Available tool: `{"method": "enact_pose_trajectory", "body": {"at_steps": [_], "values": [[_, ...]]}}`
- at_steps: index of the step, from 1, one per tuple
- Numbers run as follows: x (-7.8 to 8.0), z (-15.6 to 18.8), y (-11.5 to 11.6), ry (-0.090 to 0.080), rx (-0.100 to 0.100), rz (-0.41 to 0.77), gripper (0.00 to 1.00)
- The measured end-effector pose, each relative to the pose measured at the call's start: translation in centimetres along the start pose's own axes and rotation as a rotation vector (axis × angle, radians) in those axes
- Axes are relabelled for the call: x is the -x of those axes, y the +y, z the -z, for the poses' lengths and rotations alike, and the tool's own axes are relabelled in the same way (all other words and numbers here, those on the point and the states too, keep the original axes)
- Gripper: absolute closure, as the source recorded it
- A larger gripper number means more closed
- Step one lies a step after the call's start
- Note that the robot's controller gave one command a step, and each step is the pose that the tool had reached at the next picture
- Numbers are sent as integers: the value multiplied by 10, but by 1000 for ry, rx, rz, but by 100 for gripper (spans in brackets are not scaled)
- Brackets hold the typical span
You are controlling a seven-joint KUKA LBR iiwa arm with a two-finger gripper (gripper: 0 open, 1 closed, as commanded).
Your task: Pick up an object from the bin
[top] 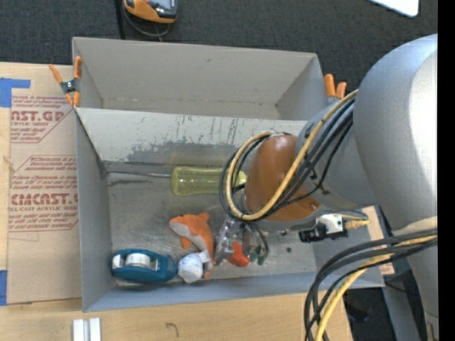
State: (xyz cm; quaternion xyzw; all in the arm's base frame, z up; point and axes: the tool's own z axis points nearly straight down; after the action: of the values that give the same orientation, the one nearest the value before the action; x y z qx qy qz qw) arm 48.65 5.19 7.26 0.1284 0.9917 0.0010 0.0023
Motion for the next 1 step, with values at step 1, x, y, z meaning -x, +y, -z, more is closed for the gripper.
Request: {"method": "enact_pose_trajectory", "body": {"at_steps": [1], "values": [[0,-1,0,-1,-1,0,0]]}}
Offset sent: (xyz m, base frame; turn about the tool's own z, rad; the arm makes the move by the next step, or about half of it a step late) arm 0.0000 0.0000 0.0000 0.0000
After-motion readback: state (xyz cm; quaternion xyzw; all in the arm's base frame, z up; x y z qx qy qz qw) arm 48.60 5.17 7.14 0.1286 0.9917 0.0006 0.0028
